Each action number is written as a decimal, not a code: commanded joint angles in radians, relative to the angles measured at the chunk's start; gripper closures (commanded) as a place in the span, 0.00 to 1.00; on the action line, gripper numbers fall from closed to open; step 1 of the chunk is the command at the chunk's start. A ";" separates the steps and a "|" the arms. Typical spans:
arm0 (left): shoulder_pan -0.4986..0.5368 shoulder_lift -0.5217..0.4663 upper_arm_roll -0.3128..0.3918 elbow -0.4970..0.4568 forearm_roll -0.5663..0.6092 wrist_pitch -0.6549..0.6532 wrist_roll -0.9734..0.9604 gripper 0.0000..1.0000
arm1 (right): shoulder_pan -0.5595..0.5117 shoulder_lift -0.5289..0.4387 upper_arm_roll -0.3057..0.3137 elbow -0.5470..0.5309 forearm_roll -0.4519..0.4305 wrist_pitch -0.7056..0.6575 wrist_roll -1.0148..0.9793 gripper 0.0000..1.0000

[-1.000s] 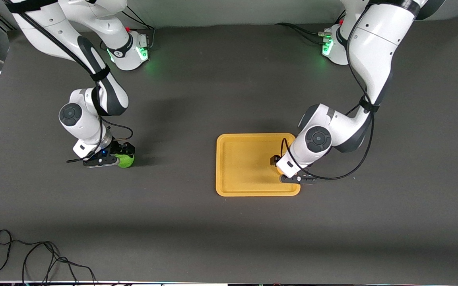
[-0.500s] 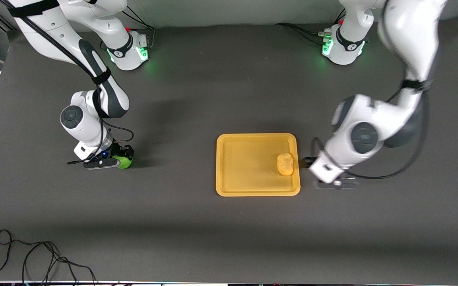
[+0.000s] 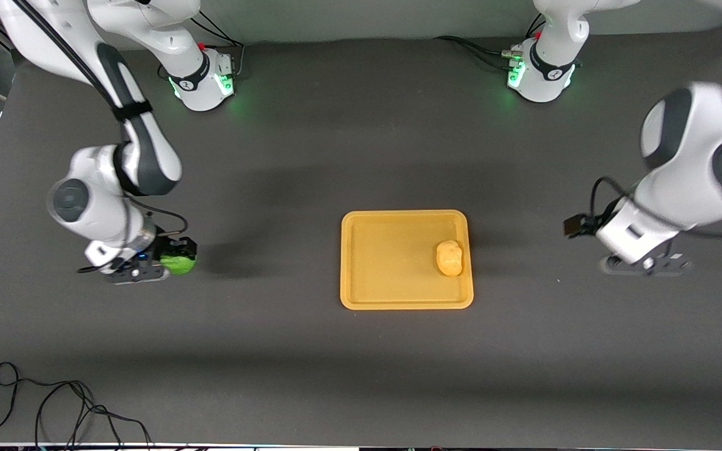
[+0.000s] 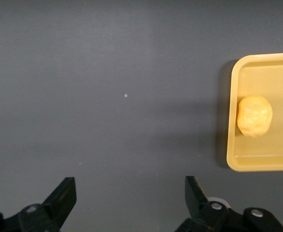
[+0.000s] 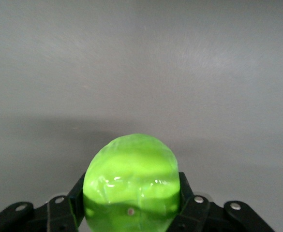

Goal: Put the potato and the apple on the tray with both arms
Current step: 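Carry the green apple over the tray while the left gripper withdraws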

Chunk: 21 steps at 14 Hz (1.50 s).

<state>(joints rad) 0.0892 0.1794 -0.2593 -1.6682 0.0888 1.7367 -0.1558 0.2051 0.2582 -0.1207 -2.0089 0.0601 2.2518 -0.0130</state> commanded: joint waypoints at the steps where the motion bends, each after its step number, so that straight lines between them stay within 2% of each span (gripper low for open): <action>1: 0.066 -0.105 -0.006 -0.054 -0.032 -0.037 0.059 0.00 | 0.002 -0.030 -0.019 0.199 0.024 -0.235 0.010 0.75; 3: 0.072 -0.174 -0.003 -0.074 -0.035 -0.016 0.056 0.00 | 0.000 -0.013 -0.019 0.373 0.026 -0.404 0.014 0.75; 6: 0.078 -0.234 0.014 -0.073 -0.035 -0.022 0.045 0.00 | 0.029 0.025 0.010 0.525 0.026 -0.506 0.157 0.77; 8: 0.110 -0.245 0.043 -0.073 -0.085 -0.019 0.057 0.00 | 0.118 0.065 0.018 0.593 0.024 -0.512 0.247 0.77; 10: 0.116 -0.241 0.060 -0.073 -0.122 -0.014 0.076 0.00 | 0.218 0.149 0.018 0.695 0.024 -0.520 0.354 0.77; 15: 0.116 -0.239 0.061 -0.076 -0.113 -0.017 0.097 0.00 | 0.465 0.416 0.018 0.999 0.015 -0.529 0.692 0.77; 17: 0.116 -0.241 0.061 -0.074 -0.103 -0.017 0.136 0.00 | 0.560 0.521 0.015 1.097 0.011 -0.514 0.837 0.80; 21: 0.113 -0.247 0.058 -0.074 -0.087 -0.034 0.136 0.00 | 0.674 0.608 0.012 1.121 -0.009 -0.417 0.968 0.80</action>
<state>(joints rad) 0.2013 -0.0433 -0.1979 -1.7273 -0.0110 1.7074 -0.0367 0.8494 0.8018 -0.0919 -0.9628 0.0688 1.8171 0.9034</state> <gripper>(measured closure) 0.000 0.269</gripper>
